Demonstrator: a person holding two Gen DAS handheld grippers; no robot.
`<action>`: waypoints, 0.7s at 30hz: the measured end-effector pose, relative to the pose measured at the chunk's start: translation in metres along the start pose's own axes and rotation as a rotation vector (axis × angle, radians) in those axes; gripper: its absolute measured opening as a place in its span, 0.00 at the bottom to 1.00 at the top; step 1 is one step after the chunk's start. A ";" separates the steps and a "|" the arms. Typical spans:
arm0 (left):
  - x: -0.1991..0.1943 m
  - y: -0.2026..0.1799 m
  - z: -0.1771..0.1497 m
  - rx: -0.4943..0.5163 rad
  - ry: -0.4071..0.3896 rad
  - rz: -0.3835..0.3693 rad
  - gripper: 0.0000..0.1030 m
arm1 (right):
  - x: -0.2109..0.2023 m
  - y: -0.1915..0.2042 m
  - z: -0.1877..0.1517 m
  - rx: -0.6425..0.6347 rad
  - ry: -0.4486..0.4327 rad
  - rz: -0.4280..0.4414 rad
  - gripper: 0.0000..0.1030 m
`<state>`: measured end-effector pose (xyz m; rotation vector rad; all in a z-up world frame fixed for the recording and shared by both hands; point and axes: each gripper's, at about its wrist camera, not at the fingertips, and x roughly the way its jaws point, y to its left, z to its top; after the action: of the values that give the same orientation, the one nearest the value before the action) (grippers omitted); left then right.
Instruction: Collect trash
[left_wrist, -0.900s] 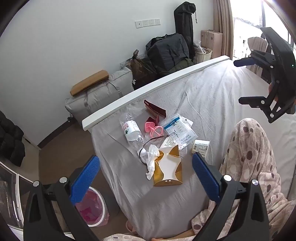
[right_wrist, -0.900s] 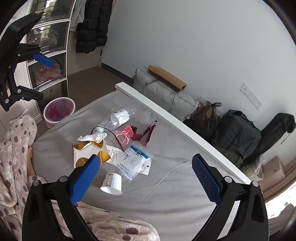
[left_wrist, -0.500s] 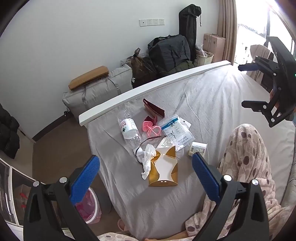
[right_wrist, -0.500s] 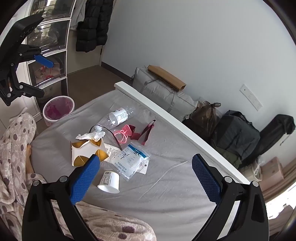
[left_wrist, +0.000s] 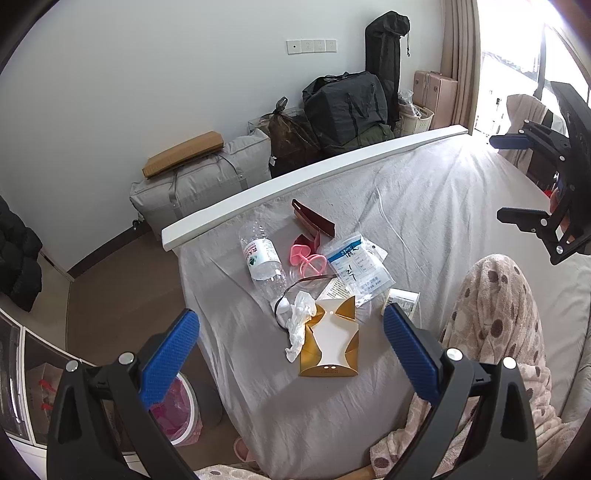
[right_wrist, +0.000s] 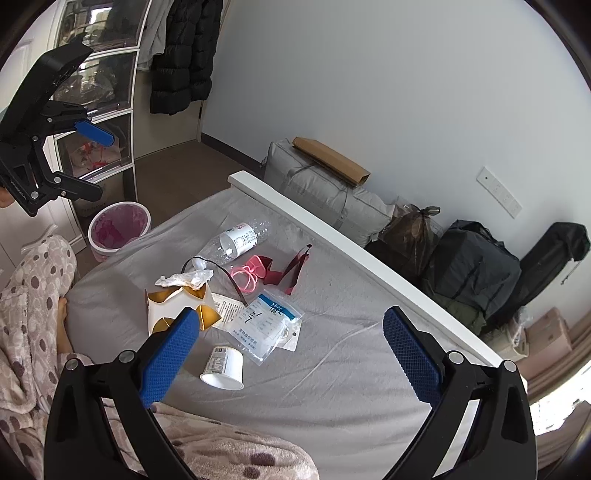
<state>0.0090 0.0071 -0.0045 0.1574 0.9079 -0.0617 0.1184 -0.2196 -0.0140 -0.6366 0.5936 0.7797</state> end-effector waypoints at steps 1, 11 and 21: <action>0.000 -0.001 0.000 0.001 -0.001 0.001 0.95 | -0.001 0.000 0.000 -0.002 -0.002 0.006 0.94; -0.003 0.000 -0.003 -0.007 -0.012 0.000 0.95 | -0.004 0.002 0.000 -0.006 -0.014 0.002 0.94; -0.003 0.005 -0.002 -0.014 -0.015 0.005 0.95 | -0.007 0.009 0.005 -0.017 -0.020 0.018 0.94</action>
<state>0.0058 0.0122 -0.0028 0.1455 0.8931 -0.0519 0.1086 -0.2138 -0.0085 -0.6390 0.5758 0.8077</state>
